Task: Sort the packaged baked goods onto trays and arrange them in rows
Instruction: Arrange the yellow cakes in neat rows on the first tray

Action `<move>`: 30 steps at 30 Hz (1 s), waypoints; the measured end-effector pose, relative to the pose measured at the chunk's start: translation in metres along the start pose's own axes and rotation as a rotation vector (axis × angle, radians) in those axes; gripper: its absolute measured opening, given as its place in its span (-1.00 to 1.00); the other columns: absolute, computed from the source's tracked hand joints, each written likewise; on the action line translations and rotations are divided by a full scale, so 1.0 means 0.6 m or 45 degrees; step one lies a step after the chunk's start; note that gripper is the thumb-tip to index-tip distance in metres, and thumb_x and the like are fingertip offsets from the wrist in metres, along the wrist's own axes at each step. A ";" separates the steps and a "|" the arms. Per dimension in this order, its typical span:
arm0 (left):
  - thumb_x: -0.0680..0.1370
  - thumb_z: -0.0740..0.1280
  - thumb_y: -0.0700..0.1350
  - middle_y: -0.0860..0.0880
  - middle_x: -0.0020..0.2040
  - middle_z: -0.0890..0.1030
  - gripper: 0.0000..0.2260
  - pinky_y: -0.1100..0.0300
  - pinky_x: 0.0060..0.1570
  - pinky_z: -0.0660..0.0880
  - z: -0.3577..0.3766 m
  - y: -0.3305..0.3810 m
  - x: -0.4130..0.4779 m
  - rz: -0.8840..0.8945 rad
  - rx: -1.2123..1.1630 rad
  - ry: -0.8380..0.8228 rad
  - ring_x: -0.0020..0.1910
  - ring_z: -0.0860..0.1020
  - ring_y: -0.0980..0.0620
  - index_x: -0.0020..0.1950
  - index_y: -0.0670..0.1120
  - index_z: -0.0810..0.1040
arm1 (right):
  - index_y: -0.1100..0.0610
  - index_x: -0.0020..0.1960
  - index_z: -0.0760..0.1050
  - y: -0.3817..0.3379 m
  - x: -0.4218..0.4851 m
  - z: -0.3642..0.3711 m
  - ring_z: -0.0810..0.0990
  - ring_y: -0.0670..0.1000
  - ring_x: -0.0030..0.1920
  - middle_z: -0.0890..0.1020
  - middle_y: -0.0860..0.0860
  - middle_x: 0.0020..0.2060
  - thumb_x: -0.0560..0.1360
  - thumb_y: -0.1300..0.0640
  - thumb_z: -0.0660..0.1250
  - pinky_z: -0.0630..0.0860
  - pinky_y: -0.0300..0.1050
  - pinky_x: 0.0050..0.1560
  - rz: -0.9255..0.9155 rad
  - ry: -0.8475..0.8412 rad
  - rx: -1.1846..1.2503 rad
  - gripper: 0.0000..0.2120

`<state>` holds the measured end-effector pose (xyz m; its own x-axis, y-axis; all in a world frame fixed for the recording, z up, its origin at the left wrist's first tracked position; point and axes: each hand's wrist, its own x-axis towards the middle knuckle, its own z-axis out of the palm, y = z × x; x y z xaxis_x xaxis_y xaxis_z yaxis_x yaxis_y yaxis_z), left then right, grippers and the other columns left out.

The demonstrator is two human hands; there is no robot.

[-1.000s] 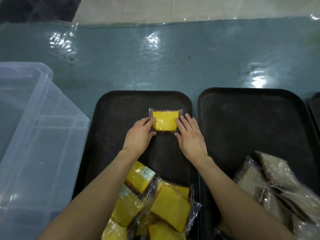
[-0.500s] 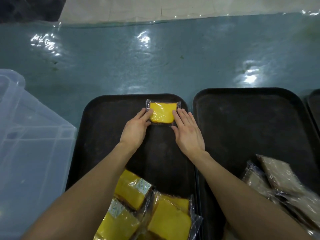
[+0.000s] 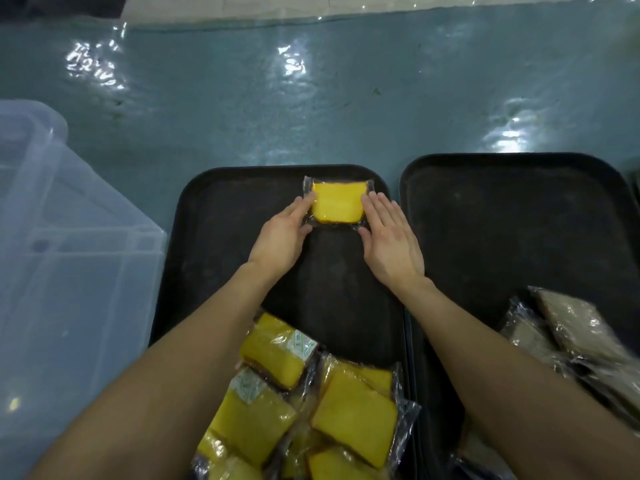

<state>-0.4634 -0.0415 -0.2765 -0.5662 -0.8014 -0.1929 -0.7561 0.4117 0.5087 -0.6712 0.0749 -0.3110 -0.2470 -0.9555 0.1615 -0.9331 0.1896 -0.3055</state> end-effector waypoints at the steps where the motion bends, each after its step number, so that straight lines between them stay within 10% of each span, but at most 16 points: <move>1: 0.73 0.37 -0.10 -0.08 0.64 0.42 -0.37 -0.12 0.50 0.50 -0.016 0.002 -0.007 -0.077 -0.098 -0.017 0.47 0.55 -0.14 0.75 0.16 0.21 | 0.16 0.75 0.13 -0.001 0.000 -0.004 0.16 0.06 0.73 0.26 0.12 0.71 0.75 0.00 0.22 0.11 0.10 0.73 0.018 -0.004 0.030 -0.36; 6: 0.71 0.32 0.23 -0.02 0.12 0.67 -0.66 -0.05 0.17 0.60 -0.082 -0.031 -0.117 -0.365 0.036 -0.139 0.13 0.65 -0.06 0.25 -0.01 0.62 | 0.21 0.72 0.13 -0.012 -0.007 -0.020 0.17 0.12 0.72 0.28 0.16 0.68 0.69 -0.12 0.35 0.16 0.11 0.72 0.078 0.047 0.166 -0.23; 12: 0.57 0.41 0.40 0.00 -0.05 0.69 -0.53 0.06 -0.08 0.51 -0.097 -0.074 -0.223 -0.521 0.106 -0.693 -0.04 0.64 0.03 -0.07 -0.01 0.70 | 0.25 0.28 0.59 -0.047 -0.043 -0.040 0.52 0.14 0.35 0.58 0.13 0.23 0.71 0.10 0.32 0.41 0.21 0.54 -0.138 0.100 0.113 -0.74; 18: 0.55 0.60 0.13 -0.03 -0.04 0.74 -0.71 0.17 -0.17 0.63 -0.134 -0.050 -0.253 -0.485 -0.490 -0.278 -0.11 0.73 0.01 0.07 -0.02 0.63 | 0.01 -0.03 0.63 -0.181 -0.150 -0.072 0.65 -0.06 -0.21 0.67 -0.09 -0.25 0.74 -0.13 0.26 0.64 0.04 -0.11 0.118 -0.289 0.530 -0.69; 21: 0.49 0.60 0.23 0.12 -0.12 0.69 -0.68 0.15 -0.22 0.56 -0.167 -0.016 -0.259 -0.219 -0.108 0.149 -0.17 0.66 0.15 0.00 0.12 0.55 | 0.04 0.15 0.64 -0.237 -0.133 -0.115 0.78 0.10 -0.22 0.78 0.07 -0.15 0.76 -0.20 0.21 0.70 0.10 -0.12 0.586 -0.496 1.382 -0.63; 23: 0.49 0.60 0.24 0.17 -0.05 0.72 -0.70 0.13 -0.08 0.65 -0.177 0.002 -0.264 -0.107 -0.196 -0.010 -0.07 0.69 0.18 0.07 0.18 0.61 | 0.07 0.30 0.58 -0.244 -0.113 -0.119 0.81 0.19 -0.09 0.79 0.15 -0.01 0.76 -0.23 0.16 0.74 0.16 -0.03 0.829 -0.560 1.714 -0.57; 26: 0.61 0.54 0.10 0.12 0.00 0.76 -0.83 -0.02 0.00 0.74 -0.156 0.003 -0.270 -0.102 -0.428 -0.279 -0.02 0.73 0.15 0.15 0.12 0.68 | 0.12 0.43 0.50 -0.207 -0.109 -0.097 0.78 0.14 0.02 0.74 0.12 0.12 0.73 -0.29 0.17 0.74 0.16 0.10 0.966 -0.535 1.343 -0.46; 30: 0.59 0.56 0.04 0.13 0.21 0.66 -0.67 -0.05 0.26 0.64 -0.098 -0.044 -0.261 -0.171 -0.015 0.021 0.16 0.65 0.11 0.32 0.13 0.61 | 0.15 0.64 0.30 -0.165 -0.140 -0.081 0.66 -0.04 0.17 0.66 -0.10 0.12 0.65 -0.12 0.44 0.60 -0.06 0.20 0.774 -0.420 0.875 -0.31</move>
<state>-0.3358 0.0478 -0.2104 -0.4544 -0.8562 -0.2460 -0.8208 0.2951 0.4891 -0.5707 0.1471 -0.2488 -0.4528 -0.7734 -0.4437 -0.2890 0.5981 -0.7475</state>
